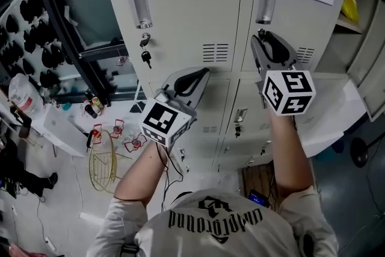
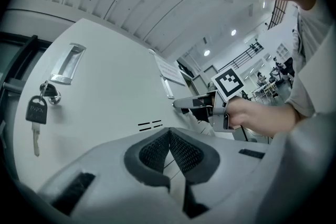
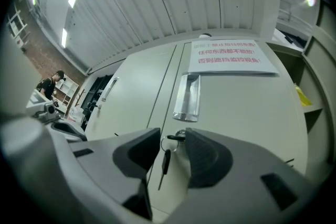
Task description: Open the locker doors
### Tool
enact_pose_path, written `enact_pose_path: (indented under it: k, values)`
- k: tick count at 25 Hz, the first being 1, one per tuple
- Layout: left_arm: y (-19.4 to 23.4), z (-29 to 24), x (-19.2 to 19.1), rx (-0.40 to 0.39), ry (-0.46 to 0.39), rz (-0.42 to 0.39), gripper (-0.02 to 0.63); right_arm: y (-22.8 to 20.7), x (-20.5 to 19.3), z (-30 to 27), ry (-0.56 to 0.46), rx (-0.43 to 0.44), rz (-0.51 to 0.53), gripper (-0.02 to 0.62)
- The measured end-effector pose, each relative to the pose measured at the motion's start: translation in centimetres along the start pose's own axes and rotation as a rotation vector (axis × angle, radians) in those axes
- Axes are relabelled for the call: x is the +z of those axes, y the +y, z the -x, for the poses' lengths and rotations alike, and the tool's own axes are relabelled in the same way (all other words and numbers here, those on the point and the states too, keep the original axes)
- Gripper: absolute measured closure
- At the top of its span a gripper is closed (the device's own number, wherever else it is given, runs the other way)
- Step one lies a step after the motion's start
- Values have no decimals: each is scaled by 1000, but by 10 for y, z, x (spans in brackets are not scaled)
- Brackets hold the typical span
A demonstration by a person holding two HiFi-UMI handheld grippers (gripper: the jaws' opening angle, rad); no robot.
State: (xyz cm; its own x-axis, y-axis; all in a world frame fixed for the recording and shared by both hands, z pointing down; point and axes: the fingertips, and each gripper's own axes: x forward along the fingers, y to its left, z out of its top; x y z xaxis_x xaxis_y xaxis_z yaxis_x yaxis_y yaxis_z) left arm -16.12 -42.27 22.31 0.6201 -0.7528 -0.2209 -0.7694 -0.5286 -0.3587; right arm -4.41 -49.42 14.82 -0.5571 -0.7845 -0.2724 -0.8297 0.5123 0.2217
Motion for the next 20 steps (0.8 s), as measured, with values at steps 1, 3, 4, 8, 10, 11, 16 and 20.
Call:
enact_pose_path:
  k: [1, 3, 4, 8, 10, 11, 16, 20]
  values:
    - [0, -1, 0, -6, -3, 1, 598, -2, 0, 0, 2, -12, 1, 464]
    - [1, -1, 1, -18, -7, 1, 598, -5, -1, -1, 8, -33, 6, 491]
    - [2, -1, 1, -23, -8, 2, 598, -5, -1, -1, 13, -41, 13, 491]
    - [5, 2, 5, -44, -15, 12, 598, -6, -3, 0, 36, -61, 39, 489]
    - [6, 5, 8, -58, -18, 10, 598, -8, -1, 1, 43, -71, 55, 489]
    - [7, 6, 8, -64, -18, 10, 598, -8, -1, 2, 46, -74, 64, 489]
    - [8, 16, 8, -88, -21, 20, 598, -4, 2, 11, 65, -76, 82, 495]
    - [-3, 19, 11, -133, -22, 22, 598, -5, 6, 28, 70, -82, 73, 499]
